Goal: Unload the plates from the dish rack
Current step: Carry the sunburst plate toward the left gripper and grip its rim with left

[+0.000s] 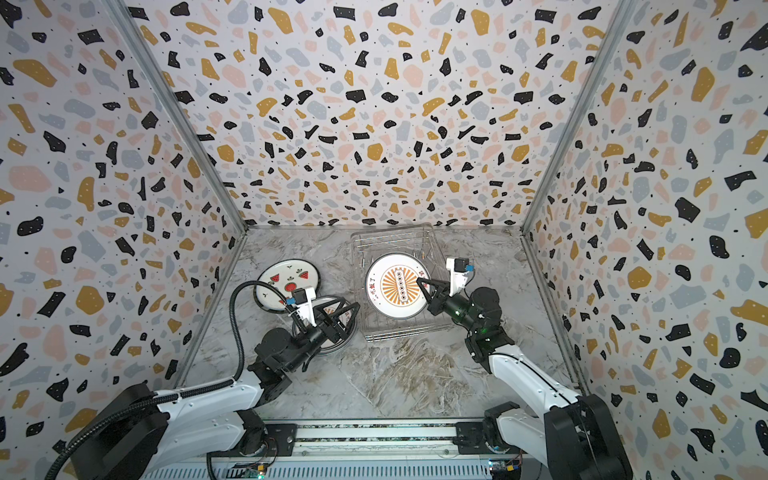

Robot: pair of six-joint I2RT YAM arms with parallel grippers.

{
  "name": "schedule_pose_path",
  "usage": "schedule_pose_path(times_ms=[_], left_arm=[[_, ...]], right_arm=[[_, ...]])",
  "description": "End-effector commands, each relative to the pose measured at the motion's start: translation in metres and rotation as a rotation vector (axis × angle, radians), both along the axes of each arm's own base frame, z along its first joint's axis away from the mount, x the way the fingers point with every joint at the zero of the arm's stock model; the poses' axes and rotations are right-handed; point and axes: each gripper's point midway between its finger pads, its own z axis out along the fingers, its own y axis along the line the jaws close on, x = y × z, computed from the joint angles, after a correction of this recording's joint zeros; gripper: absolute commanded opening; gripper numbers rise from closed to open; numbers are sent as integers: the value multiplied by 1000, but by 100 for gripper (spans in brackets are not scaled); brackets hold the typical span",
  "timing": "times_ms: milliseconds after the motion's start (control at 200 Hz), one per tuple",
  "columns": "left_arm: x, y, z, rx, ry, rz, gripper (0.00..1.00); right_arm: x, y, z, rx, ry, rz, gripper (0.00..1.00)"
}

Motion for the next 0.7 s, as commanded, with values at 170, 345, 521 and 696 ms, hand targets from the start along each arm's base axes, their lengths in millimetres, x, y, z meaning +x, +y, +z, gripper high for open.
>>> schedule_pose_path(times_ms=[170, 345, 521, 696], left_arm=[[-7, -8, 15, -51, -51, -57, 85], [-5, -9, 12, -53, -35, -58, 69], [-3, -13, 8, -33, -8, -67, 44], [-4, -14, 8, -44, -2, -82, 28]], right_arm=[[-24, 26, 30, 77, -107, 156, 0], [-30, 39, 27, 68, -111, 192, 0], [-29, 45, 22, 56, -105, 201, 0], [-31, 50, 21, 50, -102, 213, 0]])
